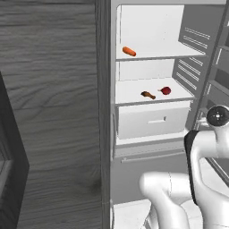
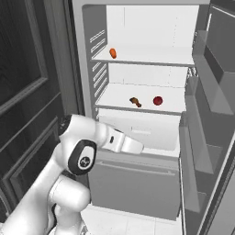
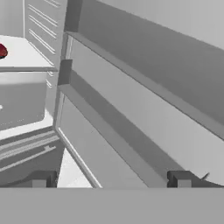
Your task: Open the fridge, remove the pear, carrot, and chicken drumstick, and place them on any counter.
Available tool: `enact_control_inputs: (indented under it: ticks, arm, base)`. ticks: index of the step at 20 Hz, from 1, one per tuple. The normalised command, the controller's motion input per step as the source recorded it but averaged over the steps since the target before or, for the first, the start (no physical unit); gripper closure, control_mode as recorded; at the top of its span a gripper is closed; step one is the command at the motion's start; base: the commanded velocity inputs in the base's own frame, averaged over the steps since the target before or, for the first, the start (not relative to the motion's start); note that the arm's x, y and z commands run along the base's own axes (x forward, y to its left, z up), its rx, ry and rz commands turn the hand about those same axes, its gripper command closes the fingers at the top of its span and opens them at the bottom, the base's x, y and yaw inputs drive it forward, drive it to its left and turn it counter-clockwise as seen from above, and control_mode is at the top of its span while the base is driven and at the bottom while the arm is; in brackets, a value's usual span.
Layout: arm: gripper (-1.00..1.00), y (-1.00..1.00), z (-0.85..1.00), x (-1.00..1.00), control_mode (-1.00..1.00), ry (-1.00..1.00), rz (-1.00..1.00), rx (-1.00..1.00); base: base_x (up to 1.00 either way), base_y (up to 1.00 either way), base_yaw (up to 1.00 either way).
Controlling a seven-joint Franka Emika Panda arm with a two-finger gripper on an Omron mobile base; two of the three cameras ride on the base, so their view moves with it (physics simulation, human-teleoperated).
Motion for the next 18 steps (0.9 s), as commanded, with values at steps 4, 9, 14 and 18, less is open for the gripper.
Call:
enact_control_inputs:
  ticks: [4,9,14,18]
  arm:
    - [-1.00,0.99,0.38,0.00,-1.00,0.39,0.38,0.11]
    - [-1.00,0.82,0.45,0.00,-1.00,0.42,0.39,0.24]
    - [-1.00,0.71,0.20,-0.17,-1.00,0.30,0.34,0.24]
    - [-1.00,0.32,0.00,-0.84,-1.00,0.07,0.13,0.25]
  base:
    - [0.00,0.00,0.00]
    - [0.00,0.00,0.00]
    - [0.00,0.00,0.00]
    - [0.00,0.00,0.00]
